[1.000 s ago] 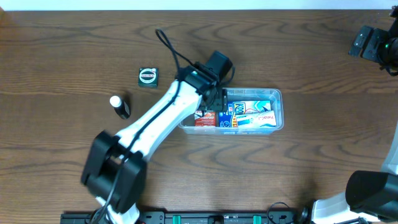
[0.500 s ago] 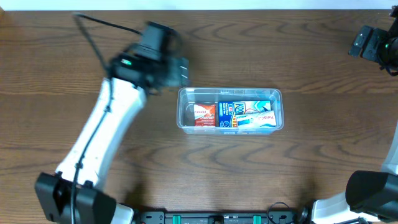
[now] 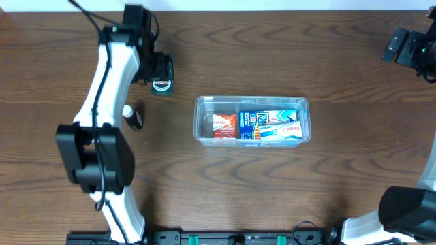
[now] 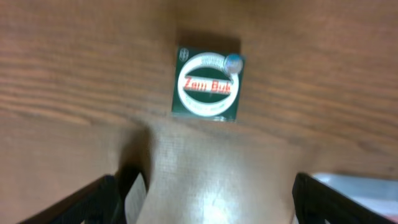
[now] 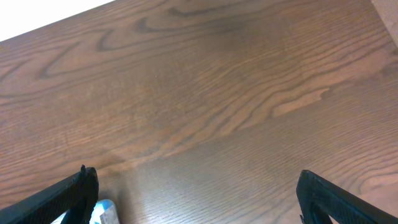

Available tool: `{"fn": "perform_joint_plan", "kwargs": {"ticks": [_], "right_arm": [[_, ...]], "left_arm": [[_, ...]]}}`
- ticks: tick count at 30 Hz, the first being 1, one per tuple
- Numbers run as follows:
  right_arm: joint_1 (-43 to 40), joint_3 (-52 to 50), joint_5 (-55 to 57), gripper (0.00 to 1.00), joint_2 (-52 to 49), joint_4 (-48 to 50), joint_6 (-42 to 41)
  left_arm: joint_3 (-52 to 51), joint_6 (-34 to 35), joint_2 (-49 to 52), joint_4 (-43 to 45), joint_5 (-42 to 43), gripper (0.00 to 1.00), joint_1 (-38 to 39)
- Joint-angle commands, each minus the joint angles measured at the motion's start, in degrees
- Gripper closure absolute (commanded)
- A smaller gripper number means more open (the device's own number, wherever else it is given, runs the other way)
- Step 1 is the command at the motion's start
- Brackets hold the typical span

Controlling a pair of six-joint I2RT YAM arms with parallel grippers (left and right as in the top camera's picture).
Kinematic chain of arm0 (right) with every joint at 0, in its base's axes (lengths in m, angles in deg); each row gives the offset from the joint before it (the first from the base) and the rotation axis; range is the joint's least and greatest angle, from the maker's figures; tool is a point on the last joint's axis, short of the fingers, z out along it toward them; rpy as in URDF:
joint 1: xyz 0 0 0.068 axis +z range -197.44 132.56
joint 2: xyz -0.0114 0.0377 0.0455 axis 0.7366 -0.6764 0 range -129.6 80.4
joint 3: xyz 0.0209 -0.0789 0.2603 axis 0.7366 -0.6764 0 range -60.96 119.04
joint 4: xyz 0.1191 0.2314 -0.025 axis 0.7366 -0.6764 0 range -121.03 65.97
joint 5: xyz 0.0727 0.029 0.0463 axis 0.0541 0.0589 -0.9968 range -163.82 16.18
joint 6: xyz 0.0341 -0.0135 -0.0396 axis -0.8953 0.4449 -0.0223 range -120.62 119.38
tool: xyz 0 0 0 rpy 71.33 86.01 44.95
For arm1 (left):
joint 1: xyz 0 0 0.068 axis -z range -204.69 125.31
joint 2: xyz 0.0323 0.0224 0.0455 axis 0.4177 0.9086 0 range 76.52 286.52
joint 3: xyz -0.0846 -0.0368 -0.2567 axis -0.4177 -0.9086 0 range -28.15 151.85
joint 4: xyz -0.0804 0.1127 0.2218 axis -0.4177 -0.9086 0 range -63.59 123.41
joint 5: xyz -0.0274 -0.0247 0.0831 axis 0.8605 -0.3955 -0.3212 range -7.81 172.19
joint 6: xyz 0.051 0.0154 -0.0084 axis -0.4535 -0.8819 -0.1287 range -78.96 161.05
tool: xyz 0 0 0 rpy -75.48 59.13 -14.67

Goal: Pack container
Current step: 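Move the left gripper toward the green Zam-Buk tin, then grasp the green Zam-Buk tin with the left gripper and lift it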

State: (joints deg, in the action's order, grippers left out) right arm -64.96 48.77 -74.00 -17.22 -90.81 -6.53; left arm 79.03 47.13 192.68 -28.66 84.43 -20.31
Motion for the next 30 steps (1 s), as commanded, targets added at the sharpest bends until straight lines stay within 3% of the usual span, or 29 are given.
{"fn": "perform_joint_plan", "kwargs": {"ticks": [1, 7, 30], "right_arm": [[-0.1, 0.5, 0.4, 0.01, 0.5, -0.1, -0.7], [-0.1, 0.5, 0.4, 0.01, 0.5, -0.1, -0.7], [-0.1, 0.5, 0.4, 0.01, 0.5, -0.1, -0.7]], "left_arm": [[12.6, -1.4, 4.8, -5.6, 0.2, 0.10, 0.0], [24.7, -1.4, 13.2, -11.9, 0.1, 0.10, 0.0], [24.6, -1.7, 25.0, -13.0, -0.2, 0.10, -0.1]]}}
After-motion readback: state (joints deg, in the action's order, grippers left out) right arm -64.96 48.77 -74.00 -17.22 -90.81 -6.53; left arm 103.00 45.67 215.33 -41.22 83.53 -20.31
